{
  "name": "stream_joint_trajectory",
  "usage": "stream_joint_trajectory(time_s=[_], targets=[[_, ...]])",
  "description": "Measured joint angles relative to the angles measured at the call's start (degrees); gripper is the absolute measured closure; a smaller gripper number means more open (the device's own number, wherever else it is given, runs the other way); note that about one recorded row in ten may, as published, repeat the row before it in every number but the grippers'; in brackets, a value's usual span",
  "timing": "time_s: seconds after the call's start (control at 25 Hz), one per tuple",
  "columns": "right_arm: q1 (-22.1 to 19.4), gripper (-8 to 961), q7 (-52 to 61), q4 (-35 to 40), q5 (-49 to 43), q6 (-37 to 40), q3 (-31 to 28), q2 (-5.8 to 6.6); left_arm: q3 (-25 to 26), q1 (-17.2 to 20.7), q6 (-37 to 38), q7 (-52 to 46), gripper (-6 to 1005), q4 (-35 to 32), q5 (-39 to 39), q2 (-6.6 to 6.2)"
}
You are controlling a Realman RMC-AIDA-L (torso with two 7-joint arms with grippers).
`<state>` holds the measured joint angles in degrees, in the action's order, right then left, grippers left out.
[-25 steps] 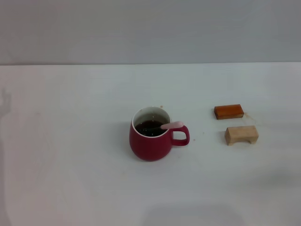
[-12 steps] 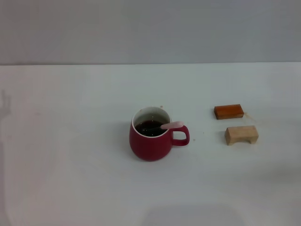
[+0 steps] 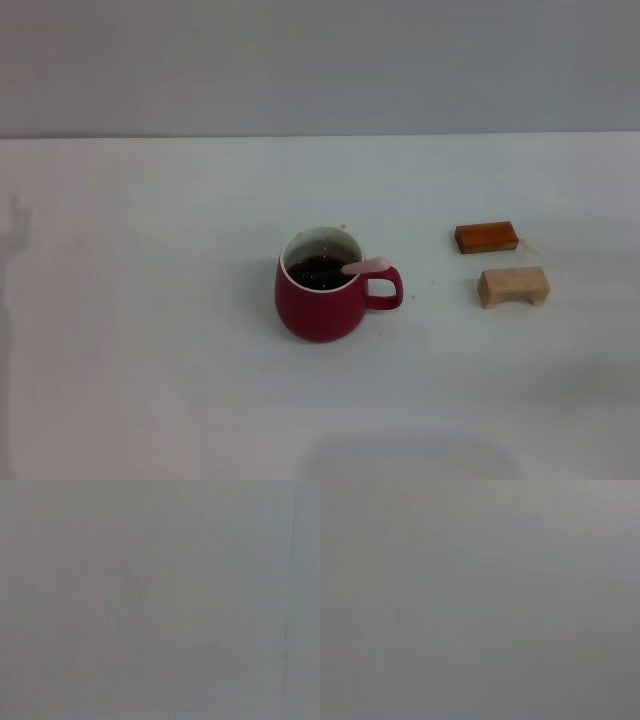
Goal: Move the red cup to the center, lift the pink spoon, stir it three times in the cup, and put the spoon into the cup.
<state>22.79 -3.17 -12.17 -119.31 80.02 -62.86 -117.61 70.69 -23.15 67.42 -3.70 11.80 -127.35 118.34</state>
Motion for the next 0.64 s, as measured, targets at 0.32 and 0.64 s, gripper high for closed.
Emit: stream_joint_trajectory(time_s=[0.32,0.64], targets=[[-0.1,243,0.1,0.3,0.6,1.3,-0.7,-0.60,-0.6,0.3,0.3,0.0,261,0.1,0.0,0.12],[-0.3,210,0.1,0.4,0.7,1.1,-1.8,-0.78,-1.4,0.1,0.3,0.0,261,0.1,0.0,0.13]])
